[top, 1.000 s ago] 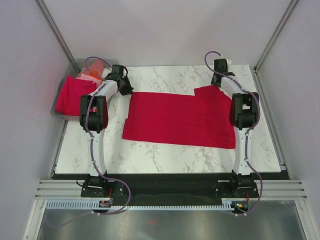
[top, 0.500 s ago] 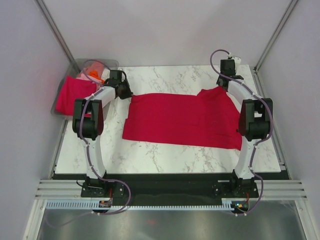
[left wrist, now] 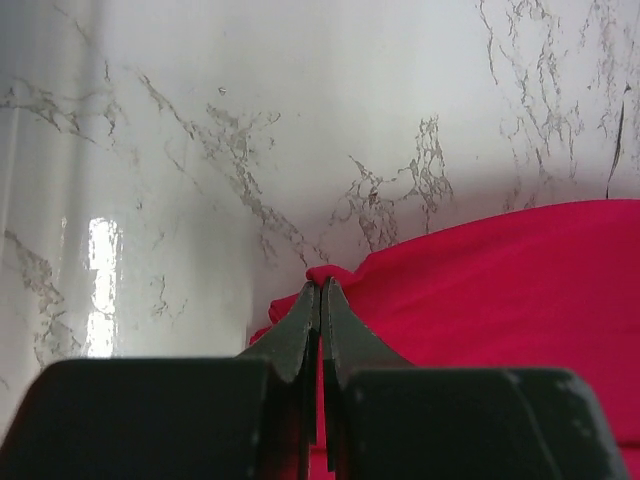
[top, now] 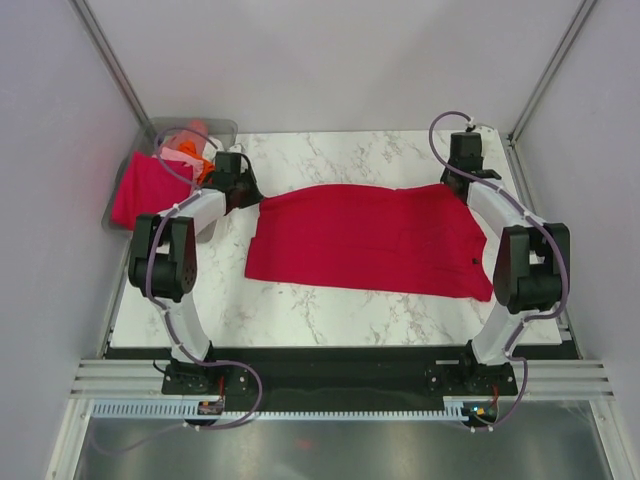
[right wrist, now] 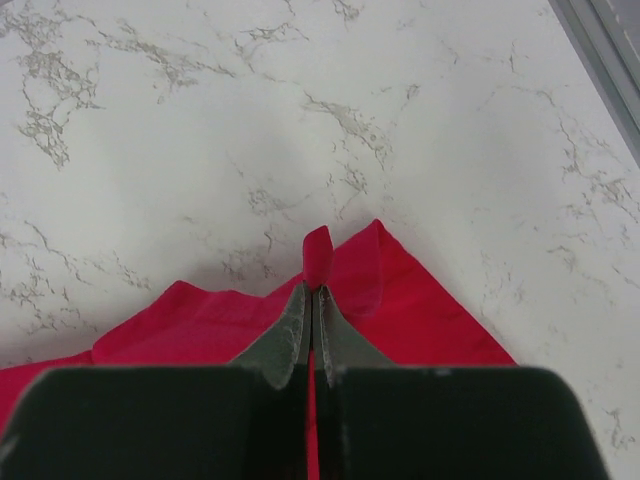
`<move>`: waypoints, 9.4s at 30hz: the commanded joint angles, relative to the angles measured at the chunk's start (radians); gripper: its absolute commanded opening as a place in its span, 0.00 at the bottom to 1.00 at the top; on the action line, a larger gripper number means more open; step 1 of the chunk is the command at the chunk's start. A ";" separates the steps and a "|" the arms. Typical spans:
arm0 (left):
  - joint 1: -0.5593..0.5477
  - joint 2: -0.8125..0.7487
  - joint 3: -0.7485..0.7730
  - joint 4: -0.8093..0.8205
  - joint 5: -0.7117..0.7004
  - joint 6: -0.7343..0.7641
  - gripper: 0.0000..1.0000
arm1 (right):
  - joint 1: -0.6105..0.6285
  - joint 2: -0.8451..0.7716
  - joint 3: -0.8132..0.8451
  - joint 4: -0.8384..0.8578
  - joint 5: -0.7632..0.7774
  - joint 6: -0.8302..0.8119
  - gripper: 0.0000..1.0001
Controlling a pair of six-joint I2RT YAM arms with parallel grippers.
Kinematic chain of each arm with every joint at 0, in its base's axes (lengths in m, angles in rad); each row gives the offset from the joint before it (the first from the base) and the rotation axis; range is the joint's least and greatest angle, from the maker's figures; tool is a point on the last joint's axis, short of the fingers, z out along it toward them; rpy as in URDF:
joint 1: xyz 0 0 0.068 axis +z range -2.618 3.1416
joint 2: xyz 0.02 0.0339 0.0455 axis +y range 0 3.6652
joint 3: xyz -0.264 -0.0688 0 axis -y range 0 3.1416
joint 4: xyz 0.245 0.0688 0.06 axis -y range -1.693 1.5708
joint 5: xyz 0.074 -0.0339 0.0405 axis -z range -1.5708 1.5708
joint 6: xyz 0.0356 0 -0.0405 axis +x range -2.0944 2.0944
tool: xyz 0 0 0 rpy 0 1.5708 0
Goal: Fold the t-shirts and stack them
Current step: Fold the tshirt
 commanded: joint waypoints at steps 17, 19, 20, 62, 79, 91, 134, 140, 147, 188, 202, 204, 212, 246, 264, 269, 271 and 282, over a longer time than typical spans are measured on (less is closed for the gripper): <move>-0.006 -0.233 -0.199 0.184 -0.069 0.039 0.02 | 0.022 -0.432 -0.320 0.000 0.035 0.015 0.00; -0.009 -0.244 -0.216 0.183 -0.069 0.044 0.02 | 0.026 -0.461 -0.356 -0.009 0.036 0.017 0.00; -0.011 -0.253 -0.220 0.184 -0.069 0.042 0.02 | 0.031 -0.486 -0.368 -0.013 0.036 0.018 0.00; -0.011 -0.388 -0.400 0.295 -0.075 0.044 0.67 | 0.077 -0.720 -0.761 0.204 -0.117 0.109 0.53; -0.012 -0.161 -0.179 0.083 -0.038 0.047 0.63 | 0.107 -0.239 -0.472 0.111 -0.298 0.076 0.54; -0.012 -0.164 -0.184 0.067 -0.056 0.056 0.41 | 0.152 -0.176 -0.474 0.082 -0.359 0.050 0.13; -0.295 -0.325 -0.113 -0.008 -0.216 0.117 0.31 | 0.150 -0.186 -0.353 -0.038 -0.304 0.015 0.07; -0.319 -0.201 0.037 -0.101 -0.097 0.042 0.32 | 0.154 -0.136 -0.354 -0.044 -0.367 0.020 0.03; -0.339 -0.069 0.108 -0.112 0.005 0.001 0.31 | 0.206 -0.360 -0.586 -0.040 -0.453 0.078 0.02; -0.411 -0.661 -0.516 0.176 -0.355 0.028 0.36 | 0.258 -0.581 -0.739 -0.220 -0.113 0.265 0.09; -0.416 -0.664 -0.556 0.270 -0.227 0.053 0.36 | 0.353 -0.754 -0.663 -0.366 0.056 0.342 0.28; -0.420 -0.655 -0.558 0.291 -0.189 0.054 0.36 | 0.354 -0.698 -0.629 -0.348 0.122 0.325 0.31; -0.419 -0.635 -0.559 0.290 -0.221 0.033 0.36 | 0.308 -0.417 -0.552 -0.270 0.110 0.245 0.20; -0.420 -0.662 -0.552 0.250 -0.250 0.037 0.37 | 0.457 -0.762 -0.615 -0.567 0.033 0.493 0.29; -0.420 -0.658 -0.556 0.250 -0.250 0.024 0.37 | 0.410 -0.834 -0.836 -0.504 0.099 0.782 0.68; -0.420 -0.659 -0.559 0.245 -0.262 0.025 0.37 | 0.379 -0.749 -0.847 -0.425 0.084 0.794 0.68; -0.420 -0.658 -0.559 0.241 -0.274 0.018 0.37 | 0.338 -0.721 -0.847 -0.379 0.061 0.749 0.69; -0.420 -0.684 -0.566 0.192 -0.375 -0.010 0.36 | 0.028 -0.191 -0.545 -0.110 -0.143 0.460 0.58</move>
